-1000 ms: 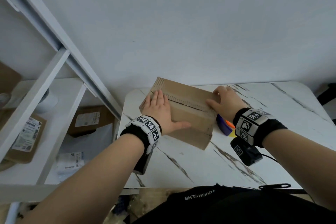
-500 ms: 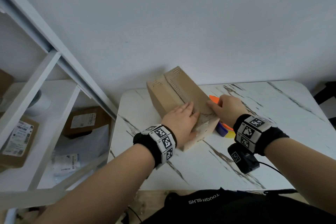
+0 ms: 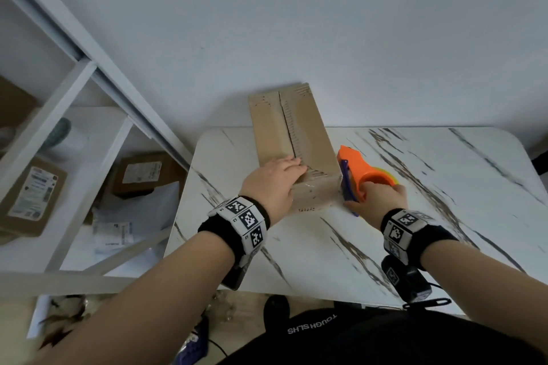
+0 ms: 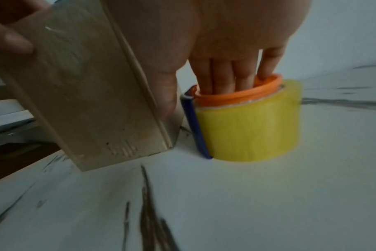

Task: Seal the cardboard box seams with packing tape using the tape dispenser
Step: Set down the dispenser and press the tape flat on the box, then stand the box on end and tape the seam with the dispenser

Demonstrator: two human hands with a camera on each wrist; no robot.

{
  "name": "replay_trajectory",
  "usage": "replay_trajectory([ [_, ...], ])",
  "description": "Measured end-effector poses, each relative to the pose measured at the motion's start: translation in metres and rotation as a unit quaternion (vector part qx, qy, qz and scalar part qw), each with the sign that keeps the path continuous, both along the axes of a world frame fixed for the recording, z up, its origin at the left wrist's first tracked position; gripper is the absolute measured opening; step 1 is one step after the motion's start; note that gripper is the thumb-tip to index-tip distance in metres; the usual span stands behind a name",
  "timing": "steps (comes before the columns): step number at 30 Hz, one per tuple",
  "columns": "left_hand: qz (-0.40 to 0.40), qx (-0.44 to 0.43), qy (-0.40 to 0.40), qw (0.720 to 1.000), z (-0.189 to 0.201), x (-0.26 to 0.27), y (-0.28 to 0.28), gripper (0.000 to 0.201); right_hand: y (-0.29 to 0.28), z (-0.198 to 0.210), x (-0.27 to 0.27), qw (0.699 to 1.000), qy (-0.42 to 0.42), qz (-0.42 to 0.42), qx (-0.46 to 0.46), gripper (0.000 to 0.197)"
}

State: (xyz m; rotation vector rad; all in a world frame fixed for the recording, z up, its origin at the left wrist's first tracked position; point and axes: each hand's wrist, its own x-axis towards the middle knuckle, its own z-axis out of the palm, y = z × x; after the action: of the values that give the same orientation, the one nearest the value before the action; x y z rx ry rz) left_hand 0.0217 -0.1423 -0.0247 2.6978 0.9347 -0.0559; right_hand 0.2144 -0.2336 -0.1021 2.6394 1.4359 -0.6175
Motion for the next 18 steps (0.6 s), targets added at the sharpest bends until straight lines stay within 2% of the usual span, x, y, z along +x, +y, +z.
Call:
replay_trajectory([
  [4, 0.048, -0.007, -0.009, 0.999, 0.002, 0.008, -0.002, 0.042, 0.006, -0.004, -0.001, 0.997, 0.078, -0.028, 0.005, 0.033],
  [7, 0.053, -0.007, 0.006, 0.999, -0.001, 0.011, 0.000, 0.039, 0.006, 0.002, 0.004, 0.996, 0.080, -0.039, 0.020, 0.032],
  [10, 0.051, -0.006, 0.014, 0.999, -0.002, 0.011, 0.006, 0.038, 0.005, 0.014, 0.013, 0.990, 0.084, -0.079, 0.087, 0.024],
  [14, 0.061, -0.007, 0.000, 0.998, 0.001, 0.011, 0.009, 0.036, 0.007, 0.038, 0.024, 0.959, 0.150, -0.130, 0.204, 0.024],
  [18, 0.062, -0.020, -0.004, 0.998, 0.017, 0.016, 0.012, 0.038, 0.013, 0.063, 0.027, 0.919, 0.164, -0.190, 0.304, 0.024],
])
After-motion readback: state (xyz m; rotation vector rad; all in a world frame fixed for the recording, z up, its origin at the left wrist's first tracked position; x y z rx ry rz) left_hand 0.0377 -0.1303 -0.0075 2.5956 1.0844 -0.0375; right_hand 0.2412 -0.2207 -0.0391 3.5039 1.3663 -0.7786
